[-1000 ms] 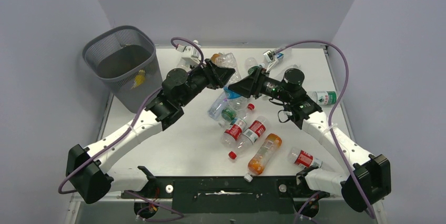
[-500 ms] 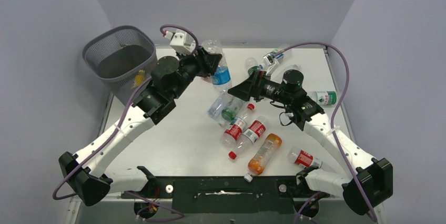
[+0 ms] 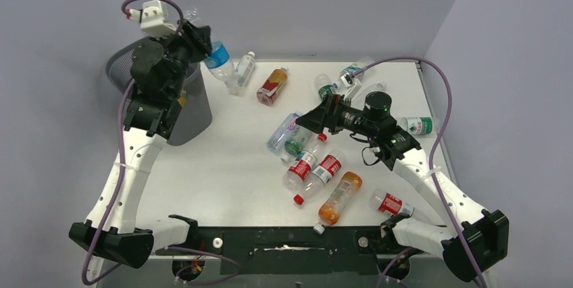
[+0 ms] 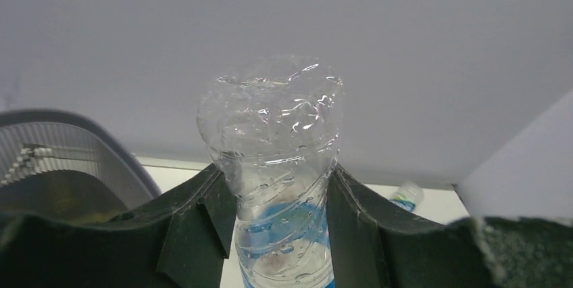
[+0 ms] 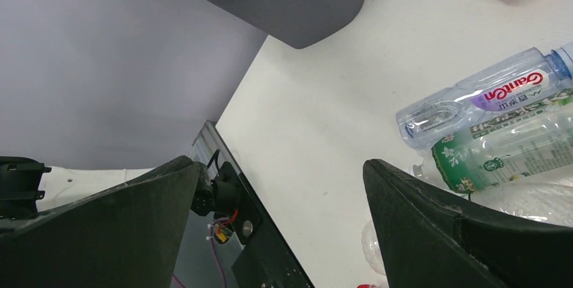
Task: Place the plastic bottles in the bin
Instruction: Place the plastic bottle in the trash bin.
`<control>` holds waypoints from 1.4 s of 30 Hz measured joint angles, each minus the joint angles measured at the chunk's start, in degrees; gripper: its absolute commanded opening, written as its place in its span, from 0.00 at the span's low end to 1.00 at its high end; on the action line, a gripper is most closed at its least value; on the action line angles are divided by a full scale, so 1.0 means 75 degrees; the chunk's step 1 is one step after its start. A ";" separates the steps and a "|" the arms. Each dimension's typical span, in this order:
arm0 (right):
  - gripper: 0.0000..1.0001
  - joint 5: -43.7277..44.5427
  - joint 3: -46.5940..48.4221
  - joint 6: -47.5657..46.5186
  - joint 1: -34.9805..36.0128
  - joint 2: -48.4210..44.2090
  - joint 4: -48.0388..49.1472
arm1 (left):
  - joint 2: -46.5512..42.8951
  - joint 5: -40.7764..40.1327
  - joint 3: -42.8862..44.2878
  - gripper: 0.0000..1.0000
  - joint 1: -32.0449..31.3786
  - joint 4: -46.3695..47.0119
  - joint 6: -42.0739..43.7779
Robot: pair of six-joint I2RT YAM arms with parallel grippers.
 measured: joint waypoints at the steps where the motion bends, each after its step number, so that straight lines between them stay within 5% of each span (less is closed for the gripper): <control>1: 0.98 0.0009 0.0000 -0.0012 0.0000 0.0000 -0.0026 | 0.0003 0.0035 0.0111 0.45 0.0227 -0.0012 0.0035; 16: 0.98 0.0137 -0.0020 -0.0122 0.0000 -0.0192 -0.0326 | 0.0172 -0.0344 0.0539 0.46 0.2541 -0.0140 0.0495; 20: 0.98 0.0152 -0.0073 -0.0128 0.0000 -0.0230 -0.0323 | 0.0297 -0.0539 0.0539 0.61 0.3077 -0.0239 0.0513; 23: 0.98 0.0160 -0.0140 -0.0125 0.0000 -0.0230 -0.0326 | 0.0478 -0.0676 0.0627 0.83 0.3401 -0.0423 0.0463; 26: 0.98 0.0166 -0.0166 -0.0125 0.0000 -0.0230 -0.0344 | 0.0705 -0.0758 0.0766 0.89 0.3570 -0.0691 0.0364; 34: 0.98 0.0189 -0.0166 -0.0122 0.0000 -0.0230 -0.0347 | 0.1020 -0.0562 0.1247 0.90 0.3608 -0.1588 0.0152; 42: 0.98 0.0446 -0.0210 -0.0131 0.0000 -0.0245 -0.0539 | 0.1029 0.0970 0.1658 0.90 0.3608 -0.2162 -0.0411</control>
